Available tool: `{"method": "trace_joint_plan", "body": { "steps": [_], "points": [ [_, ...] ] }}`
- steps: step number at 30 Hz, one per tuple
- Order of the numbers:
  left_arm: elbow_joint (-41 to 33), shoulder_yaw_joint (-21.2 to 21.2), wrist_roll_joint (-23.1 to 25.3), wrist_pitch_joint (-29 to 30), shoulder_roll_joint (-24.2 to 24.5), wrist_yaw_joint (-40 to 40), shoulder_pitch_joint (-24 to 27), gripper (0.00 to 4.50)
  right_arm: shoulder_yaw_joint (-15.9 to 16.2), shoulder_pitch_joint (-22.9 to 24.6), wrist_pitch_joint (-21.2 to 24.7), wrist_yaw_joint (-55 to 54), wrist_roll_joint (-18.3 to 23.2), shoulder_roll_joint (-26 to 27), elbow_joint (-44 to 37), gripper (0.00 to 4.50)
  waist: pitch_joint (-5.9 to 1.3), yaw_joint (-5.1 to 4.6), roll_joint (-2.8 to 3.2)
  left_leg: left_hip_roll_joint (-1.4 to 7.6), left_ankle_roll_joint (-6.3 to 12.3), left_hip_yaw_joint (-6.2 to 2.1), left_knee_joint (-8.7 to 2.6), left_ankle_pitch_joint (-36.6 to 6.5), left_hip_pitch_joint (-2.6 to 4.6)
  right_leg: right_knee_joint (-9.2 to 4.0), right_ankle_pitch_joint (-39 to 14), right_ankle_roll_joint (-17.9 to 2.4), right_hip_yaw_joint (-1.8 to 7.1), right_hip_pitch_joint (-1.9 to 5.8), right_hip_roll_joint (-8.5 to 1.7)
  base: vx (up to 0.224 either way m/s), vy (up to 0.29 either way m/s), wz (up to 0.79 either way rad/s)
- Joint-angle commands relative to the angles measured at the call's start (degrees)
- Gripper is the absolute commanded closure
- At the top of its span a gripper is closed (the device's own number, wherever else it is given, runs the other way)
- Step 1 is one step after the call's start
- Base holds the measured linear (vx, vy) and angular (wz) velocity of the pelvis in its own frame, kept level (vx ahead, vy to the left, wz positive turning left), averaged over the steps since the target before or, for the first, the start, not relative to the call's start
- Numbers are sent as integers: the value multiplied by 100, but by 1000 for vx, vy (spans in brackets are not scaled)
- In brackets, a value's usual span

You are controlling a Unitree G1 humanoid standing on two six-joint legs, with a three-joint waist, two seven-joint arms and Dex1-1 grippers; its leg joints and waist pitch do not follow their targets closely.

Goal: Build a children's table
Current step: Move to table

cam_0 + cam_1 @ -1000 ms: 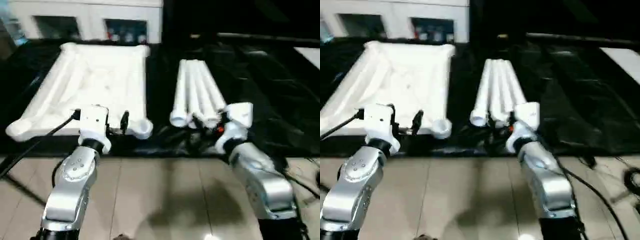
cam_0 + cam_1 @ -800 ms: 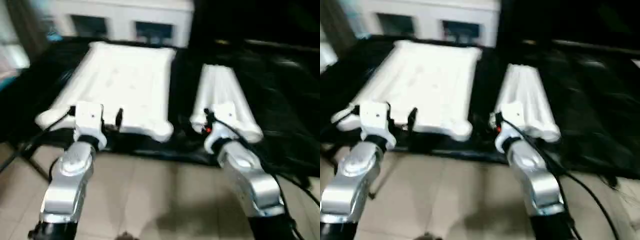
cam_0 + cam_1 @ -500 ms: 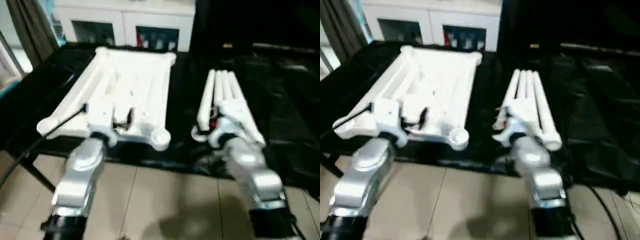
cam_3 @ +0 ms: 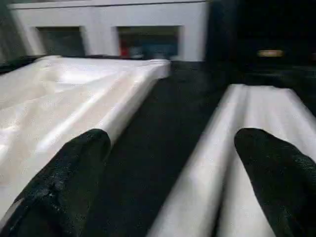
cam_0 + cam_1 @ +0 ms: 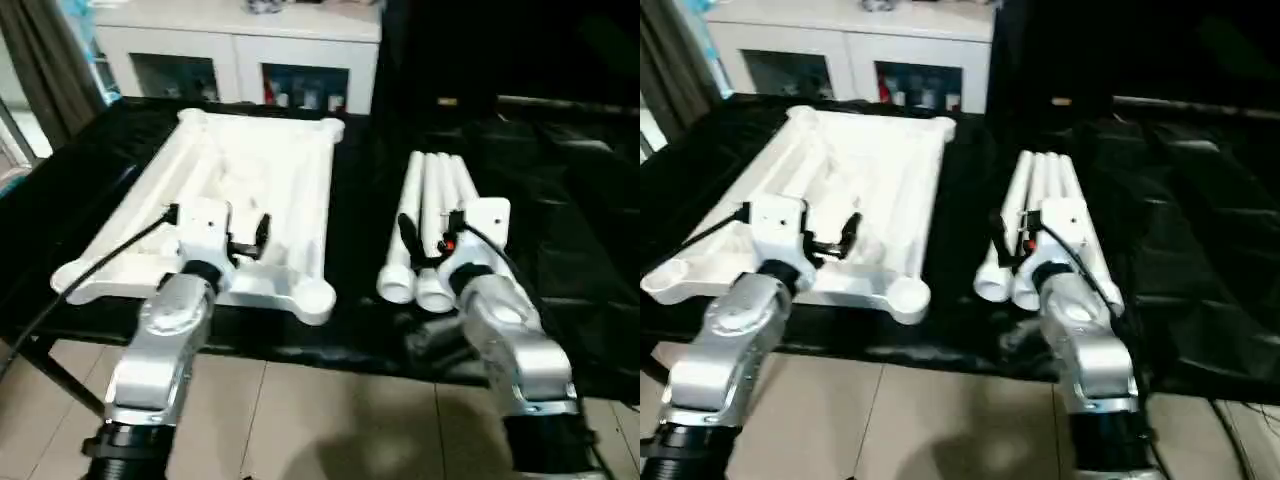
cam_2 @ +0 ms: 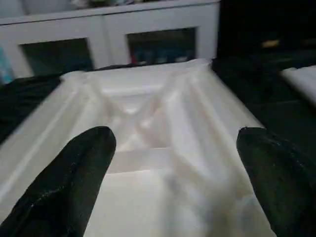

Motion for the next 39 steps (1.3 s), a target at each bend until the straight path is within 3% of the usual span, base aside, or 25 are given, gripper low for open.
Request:
{"method": "trace_joint_plan", "body": {
  "steps": [1, 3, 4, 6, 7, 8, 9, 10, 12, 14, 15, 17, 19, 20, 21, 22, 24, 26, 27, 28, 29, 31, 33, 36, 39],
  "points": [
    [8, -67, 20, 39, -29, -33, -75, 0, -120, 1, -27, -58, -4, -90, -102, 3, -341, -228, 171, 818, 1301, -603, -729, -671, 716, 89, -250, -617, 14, -331, -207, 113, 45, 9],
    [31, -83, 28, 23, -17, -48, -105, 0, -143, 19, -29, -56, -17, -74, -134, 3, -284, -197, -11, 452, 1781, -252, -565, -490, 414, -256, 404, -673, 224, -112, -487, 75, 10, 8],
    [33, -84, 28, 22, -16, -49, -107, 0, -145, 21, -29, -56, -19, -73, -136, 3, -413, 0, -241, -97, 1597, 97, -107, -79, -259, -479, 817, -996, 637, 689, -694, 69, -1, 8],
    [84, -111, 13, 11, -11, -78, -163, 0, -188, 41, 4, -65, -51, -47, -162, 3, -420, 216, -119, 120, 1024, -17, 214, 281, -572, -662, 661, -1516, 886, 859, -1110, 58, -6, 10],
    [91, -116, 13, 8, -13, -81, -168, 0, -194, 48, 5, -58, -55, -42, -172, 3, -384, 234, 28, 214, 57, 84, -122, 234, -273, -524, 373, -1494, 841, 607, -447, 53, -4, 8],
    [91, -117, 14, 8, -15, -83, -169, 0, -196, 51, 7, -58, -56, -40, -175, 3, -384, 234, 28, 214, 57, 84, -122, 234, -273, -524, 373, -1494, 841, 607, -447, 61, 10, -21],
    [94, -116, 14, 15, -34, -92, -177, 0, -201, 57, 16, -64, -55, -51, -205, 3, -269, -85, 211, 917, -610, -176, -748, -59, 603, 98, -200, -572, 351, -231, 52, 81, 14, -51],
    [95, -113, 19, 16, -40, -97, -179, 0, -198, 55, 18, -68, -52, -56, -210, 3, -339, -79, 202, 1209, -419, -219, -796, -469, 1020, 272, -482, -282, 233, -507, -235, 81, 14, -51],
    [105, -104, 17, 16, -57, -105, -184, 0, -196, 46, 38, -89, -57, -71, -213, 3, -240, -43, 82, 1093, -346, 260, -883, -1246, 965, 167, -74, -366, 154, -502, -372, 72, -23, -55],
    [111, -108, 19, 15, -75, -103, -183, 0, -211, 43, 79, -121, -87, -81, -214, 3, -257, 143, -189, 37, -300, 732, -293, -1621, 382, -518, -609, -1217, 839, 283, -405, 106, -42, -47],
    [125, -123, 19, 6, -85, -97, -185, 0, -241, 38, 91, -114, -100, -73, -205, 3, -385, 455, -316, 17, 280, 305, 359, -786, -289, -696, -488, -1716, 1330, 992, -1155, 159, -55, -19],
    [126, -141, 13, -6, -105, -87, -170, 0, -278, 34, 123, -106, -122, -66, -214, 3, -397, 355, -220, 17, 384, 42, 483, 204, -625, -538, 699, -1764, 1121, 952, -917, 137, -53, -15],
    [121, -141, 13, -6, -129, -83, -158, 0, -282, 20, 152, -108, -130, -80, -247, 3, -429, 302, -69, 61, 427, -15, 59, 999, -618, -504, 1185, -1596, 668, 771, -572, 98, -27, -8],
    [124, -135, 17, -7, -138, -87, -158, 0, -268, 14, 167, -114, -138, -94, -254, 3, -418, 176, 393, 424, 748, -213, -568, 852, -82, -393, -96, -684, 128, 352, -42, 116, 13, 2],
    [123, -130, 19, -3, -153, -81, -161, 0, -257, 7, 178, -115, -146, -113, -260, 3, -286, -74, 432, 822, 1106, -580, -744, 184, 86, 86, -657, -422, 11, 36, 77, 136, 44, -10],
    [125, -126, 22, -3, -165, -76, -163, 0, -253, 3, 177, -114, -142, -122, -261, 3, -478, -156, 365, 1099, 1855, -886, -672, -140, 620, 445, -903, -132, 65, -293, -69, 136, 44, -10],
    [155, -98, 26, -22, -225, -29, -157, 0, -220, -3, 191, -78, -137, -158, -275, 3, -471, -219, 184, 1029, 2762, -783, -550, 764, 611, 588, -272, 574, 185, -627, -227, 109, 3, 2],
    [160, -92, 28, -26, -247, -4, -145, 0, -218, 0, 214, -57, -136, -165, -276, 3, -447, -193, 99, 885, 2905, -637, -526, 1083, 507, 445, 34, 694, 293, -648, -321, 75, -38, 7],
    [157, -93, 26, -25, -251, 6, -139, 0, -229, 0, 232, -47, -149, -156, -274, 3, -388, -83, -114, 333, 2265, -157, -366, 241, 95, -205, 576, 456, 473, -313, -441, 39, -123, 1],
    [143, -85, 21, -22, -251, 16, -126, 0, -226, -7, 246, -8, -141, -144, -276, 3, -412, 132, -369, -206, 1531, 120, 206, -263, -571, -591, 208, 321, 902, 436, -892, 39, -123, 1],
    [137, -82, 18, -21, -251, 20, -120, 0, -224, -10, 253, 8, -138, -139, -276, 3, -402, 265, -238, -70, 1210, 35, 310, -191, -594, -646, -240, 141, 998, 476, -1150, 43, -131, 1],
    [80, -49, 38, -38, -244, 59, -73, 0, -159, 2, 276, 167, -79, -156, -333, 3, -356, 258, -219, 20, 570, -10, 99, 383, -638, -586, -762, -77, 763, 462, -854, 33, -102, -6],
    [42, 1, 101, -92, -224, 135, -26, 0, -74, 52, 262, 325, -5, -194, -422, 3, -394, 166, 38, 294, 494, -43, -437, 1008, -444, -349, 568, -261, 423, 263, -484, 17, -35, -4],
    [22, 31, 161, -191, -198, 166, -1, 0, -29, 97, 249, 384, 36, -224, -494, 3, -485, 116, 45, 462, 496, -116, -346, 1956, -225, -76, 2603, -616, 377, 76, -389, 17, 9, -1],
    [58, 42, 139, -142, -175, 98, -36, 0, 0, 126, 269, 373, 27, -238, -523, 3, -395, 177, 56, 454, 218, -13, -469, 465, -196, -237, 1548, -955, 407, 58, -483, 0, 0, 0]
  ]
}}
